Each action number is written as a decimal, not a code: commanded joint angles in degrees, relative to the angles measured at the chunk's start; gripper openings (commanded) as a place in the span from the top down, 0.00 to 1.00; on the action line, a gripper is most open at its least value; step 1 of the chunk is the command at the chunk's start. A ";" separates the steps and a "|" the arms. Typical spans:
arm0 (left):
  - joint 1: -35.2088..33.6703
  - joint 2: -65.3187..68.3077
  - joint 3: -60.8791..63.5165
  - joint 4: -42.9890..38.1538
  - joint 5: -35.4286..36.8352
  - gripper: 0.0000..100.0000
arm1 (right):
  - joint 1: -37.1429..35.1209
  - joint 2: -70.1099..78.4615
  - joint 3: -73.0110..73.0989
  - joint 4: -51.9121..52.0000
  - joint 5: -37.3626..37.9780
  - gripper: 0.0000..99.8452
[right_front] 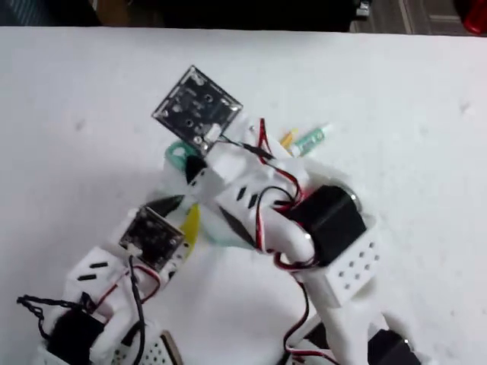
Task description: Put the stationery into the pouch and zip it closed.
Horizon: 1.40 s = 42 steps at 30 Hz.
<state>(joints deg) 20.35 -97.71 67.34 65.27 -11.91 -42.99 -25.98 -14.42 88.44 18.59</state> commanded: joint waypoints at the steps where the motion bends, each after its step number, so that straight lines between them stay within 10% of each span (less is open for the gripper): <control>1: -3.03 0.48 -6.51 2.02 -0.70 0.90 | 1.63 -0.75 -1.23 3.30 -0.79 0.98; 21: -6.55 0.75 -21.71 13.54 -16.26 0.76 | -9.01 -12.26 7.21 10.07 8.97 0.98; 28: 3.12 0.75 -21.19 15.38 -16.44 0.75 | -14.02 -26.33 22.68 7.96 28.84 0.98; 42: 11.56 0.75 -21.19 13.01 -16.26 0.75 | -18.95 -31.16 29.80 5.23 30.51 0.98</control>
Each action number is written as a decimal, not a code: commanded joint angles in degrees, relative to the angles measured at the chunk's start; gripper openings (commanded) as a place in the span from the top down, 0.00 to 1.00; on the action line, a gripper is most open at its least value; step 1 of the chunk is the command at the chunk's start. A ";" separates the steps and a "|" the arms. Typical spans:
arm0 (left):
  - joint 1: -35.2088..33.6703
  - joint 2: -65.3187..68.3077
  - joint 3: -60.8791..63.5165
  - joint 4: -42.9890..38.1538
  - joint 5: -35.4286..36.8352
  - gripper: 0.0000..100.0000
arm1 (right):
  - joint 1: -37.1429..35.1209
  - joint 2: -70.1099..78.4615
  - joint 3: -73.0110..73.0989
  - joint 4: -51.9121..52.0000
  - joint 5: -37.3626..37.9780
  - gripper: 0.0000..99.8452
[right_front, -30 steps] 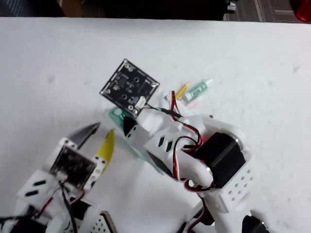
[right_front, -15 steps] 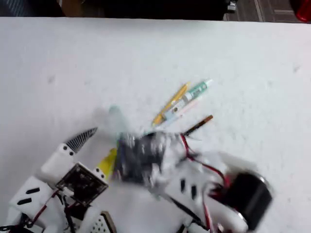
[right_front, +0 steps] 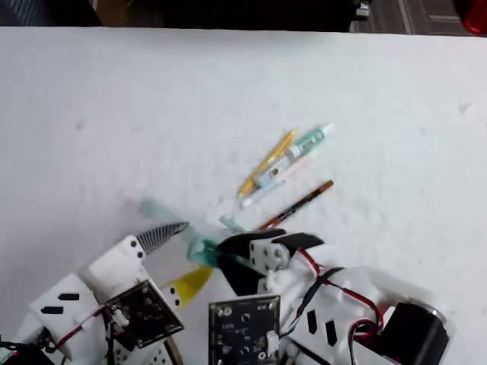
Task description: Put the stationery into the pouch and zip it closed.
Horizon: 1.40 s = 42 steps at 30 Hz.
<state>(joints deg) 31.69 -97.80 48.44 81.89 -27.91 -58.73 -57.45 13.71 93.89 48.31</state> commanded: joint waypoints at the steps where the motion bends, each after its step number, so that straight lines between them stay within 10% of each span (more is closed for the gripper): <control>1: 0.66 0.84 -2.29 -3.43 -0.18 0.75 | -4.00 0.31 1.93 -0.22 0.79 0.98; 14: 5.49 0.57 3.96 -3.16 5.98 0.79 | 1.45 -0.22 2.46 -6.99 4.57 0.98; 20: 3.21 0.57 4.13 -3.69 5.89 0.98 | 8.75 0.40 2.55 -15.08 -3.96 0.98; 33: -3.91 0.57 4.66 -13.54 6.33 0.98 | 9.63 8.57 0.53 -22.20 -15.03 0.98; 42: -10.77 0.57 18.81 -27.78 22.95 0.98 | 20.09 9.01 -11.43 -21.76 -25.14 0.98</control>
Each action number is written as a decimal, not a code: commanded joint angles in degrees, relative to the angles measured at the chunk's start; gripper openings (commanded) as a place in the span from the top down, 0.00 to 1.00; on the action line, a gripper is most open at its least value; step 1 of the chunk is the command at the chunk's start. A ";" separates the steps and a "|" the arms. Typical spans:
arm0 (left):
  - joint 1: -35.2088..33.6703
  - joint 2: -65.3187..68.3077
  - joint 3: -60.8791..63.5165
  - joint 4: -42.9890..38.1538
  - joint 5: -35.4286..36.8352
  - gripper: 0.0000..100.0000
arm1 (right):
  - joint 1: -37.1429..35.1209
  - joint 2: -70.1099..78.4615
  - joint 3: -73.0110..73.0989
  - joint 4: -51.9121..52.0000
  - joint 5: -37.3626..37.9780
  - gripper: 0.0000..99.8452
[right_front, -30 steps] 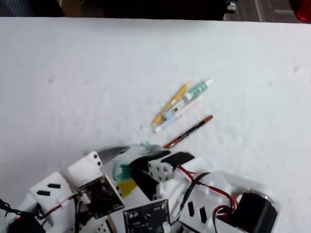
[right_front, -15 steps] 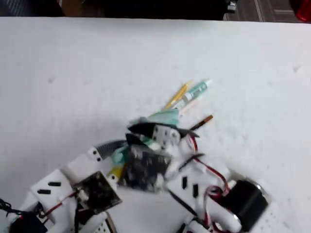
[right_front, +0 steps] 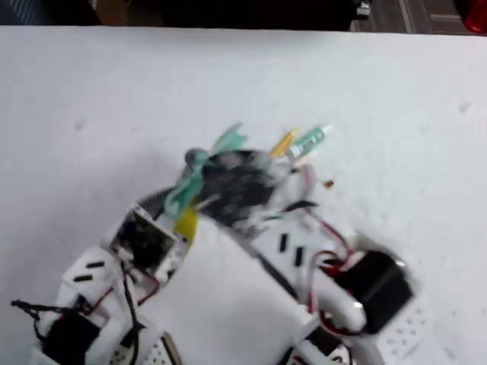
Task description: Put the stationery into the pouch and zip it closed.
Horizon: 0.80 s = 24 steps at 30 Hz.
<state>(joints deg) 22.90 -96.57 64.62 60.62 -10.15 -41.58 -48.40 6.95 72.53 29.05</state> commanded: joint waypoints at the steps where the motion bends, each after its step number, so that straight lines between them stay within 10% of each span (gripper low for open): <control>1: -2.15 -0.66 2.64 -6.15 5.45 0.98 | 3.38 0.13 -5.71 0.31 -7.91 0.98; 10: -1.71 -0.66 2.99 -4.40 5.36 0.98 | 1.89 5.49 -6.33 6.73 -25.67 0.76; 24: -1.63 -0.66 2.99 -4.31 5.19 0.98 | -4.35 14.02 -15.03 7.96 -32.44 0.77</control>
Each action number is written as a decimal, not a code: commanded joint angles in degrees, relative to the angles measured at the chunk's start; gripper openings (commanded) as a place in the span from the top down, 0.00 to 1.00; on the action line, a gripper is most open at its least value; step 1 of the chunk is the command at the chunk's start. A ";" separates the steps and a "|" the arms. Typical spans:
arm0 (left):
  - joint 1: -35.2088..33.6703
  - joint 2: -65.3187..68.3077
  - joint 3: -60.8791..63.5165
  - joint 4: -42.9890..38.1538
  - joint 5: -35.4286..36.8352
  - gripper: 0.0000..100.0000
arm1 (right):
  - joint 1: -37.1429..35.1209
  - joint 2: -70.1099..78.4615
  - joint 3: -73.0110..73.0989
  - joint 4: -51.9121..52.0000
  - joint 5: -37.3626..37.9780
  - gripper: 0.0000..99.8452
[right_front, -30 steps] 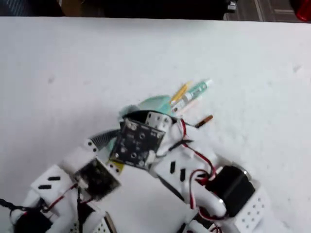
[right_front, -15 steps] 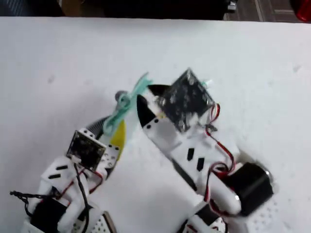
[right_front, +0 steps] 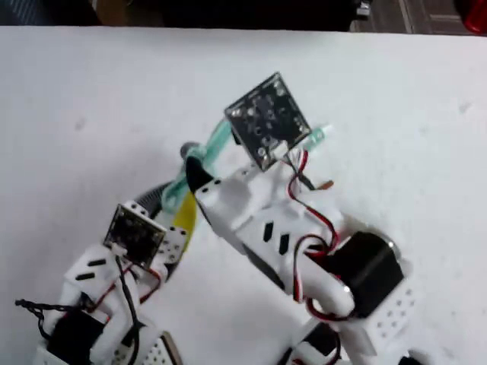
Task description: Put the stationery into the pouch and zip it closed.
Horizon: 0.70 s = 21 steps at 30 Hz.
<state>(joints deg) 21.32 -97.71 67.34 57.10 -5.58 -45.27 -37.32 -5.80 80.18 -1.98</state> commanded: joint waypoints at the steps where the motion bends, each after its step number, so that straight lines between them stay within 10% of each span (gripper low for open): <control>1: -0.04 0.48 0.26 -0.79 0.62 0.98 | -0.66 5.05 -2.64 0.48 -1.41 0.76; 21: -0.04 0.48 0.26 -0.79 0.62 0.98 | -0.40 12.62 -1.67 -0.66 8.18 0.98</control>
<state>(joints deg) 21.32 -97.63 67.34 57.10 -5.58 -45.54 -25.80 -6.68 81.67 4.97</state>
